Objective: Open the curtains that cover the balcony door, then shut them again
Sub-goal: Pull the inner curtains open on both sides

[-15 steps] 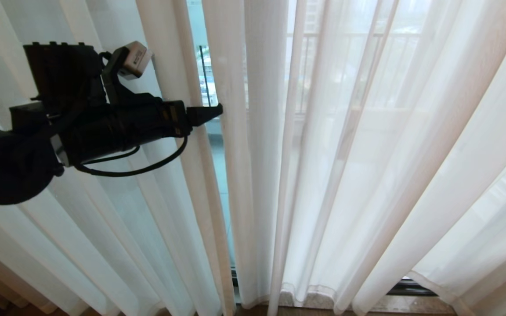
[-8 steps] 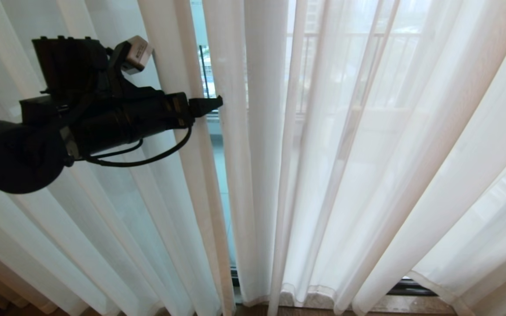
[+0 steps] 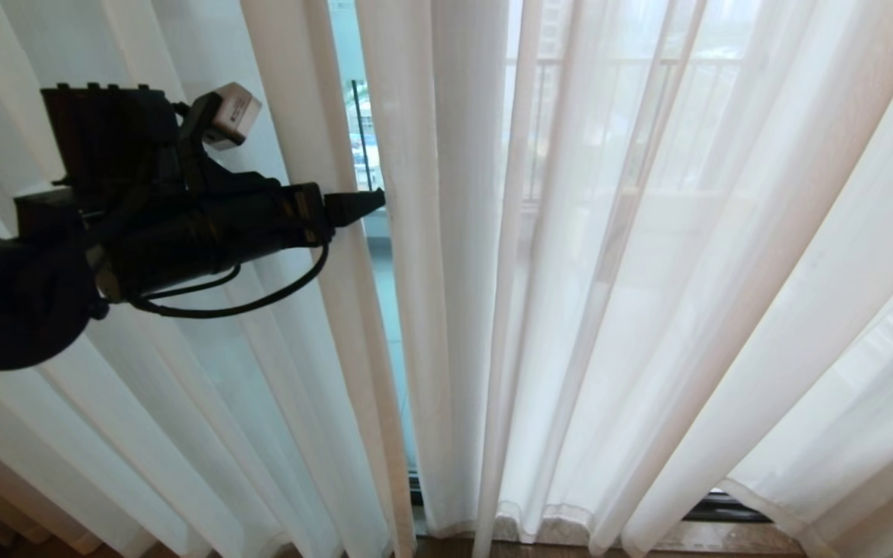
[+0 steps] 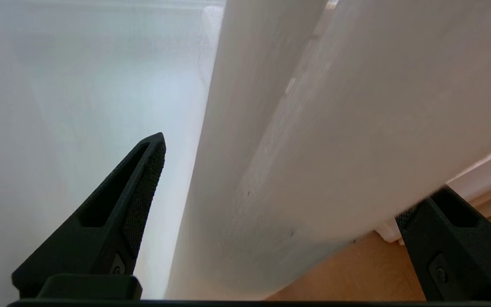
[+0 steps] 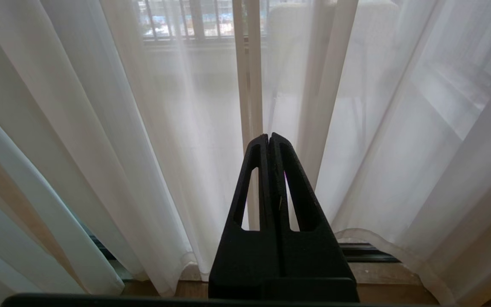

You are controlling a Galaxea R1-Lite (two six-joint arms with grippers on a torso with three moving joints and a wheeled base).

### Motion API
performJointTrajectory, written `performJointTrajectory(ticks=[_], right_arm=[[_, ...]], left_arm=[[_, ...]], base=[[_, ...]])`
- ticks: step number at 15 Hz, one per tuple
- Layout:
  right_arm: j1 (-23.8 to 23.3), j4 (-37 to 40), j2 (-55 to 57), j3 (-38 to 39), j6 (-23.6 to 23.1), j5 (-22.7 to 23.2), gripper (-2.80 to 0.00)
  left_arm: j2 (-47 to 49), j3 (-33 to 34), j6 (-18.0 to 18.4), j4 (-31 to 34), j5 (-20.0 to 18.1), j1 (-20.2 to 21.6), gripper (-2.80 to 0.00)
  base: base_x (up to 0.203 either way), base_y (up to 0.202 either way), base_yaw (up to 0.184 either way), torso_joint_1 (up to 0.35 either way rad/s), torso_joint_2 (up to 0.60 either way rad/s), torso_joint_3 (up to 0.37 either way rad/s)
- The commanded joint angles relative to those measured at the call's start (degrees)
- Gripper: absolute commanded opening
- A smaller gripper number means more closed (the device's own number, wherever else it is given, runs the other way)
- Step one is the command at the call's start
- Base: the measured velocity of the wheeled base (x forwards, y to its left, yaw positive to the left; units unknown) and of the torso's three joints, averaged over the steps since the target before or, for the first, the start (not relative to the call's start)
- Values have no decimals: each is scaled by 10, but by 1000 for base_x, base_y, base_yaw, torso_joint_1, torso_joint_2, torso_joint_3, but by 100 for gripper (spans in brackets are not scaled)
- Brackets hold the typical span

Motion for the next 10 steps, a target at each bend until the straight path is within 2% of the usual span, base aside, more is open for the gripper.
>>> performJointTrajectory(ticks=[1, 7, 10], right_arm=[[0, 0, 1, 0, 0, 0, -280], [0, 0, 1, 0, 0, 0, -280], [0, 0, 1, 0, 0, 0, -280]], left_arm=[[-13, 7, 0, -2, -1, 5, 0], [7, -22, 1, -3, 32, 15, 0], [12, -33, -2, -5, 33, 13, 0]], base=[[0, 0, 0, 0, 0, 0], [0, 0, 0, 0, 0, 0], [0, 0, 0, 0, 0, 0]])
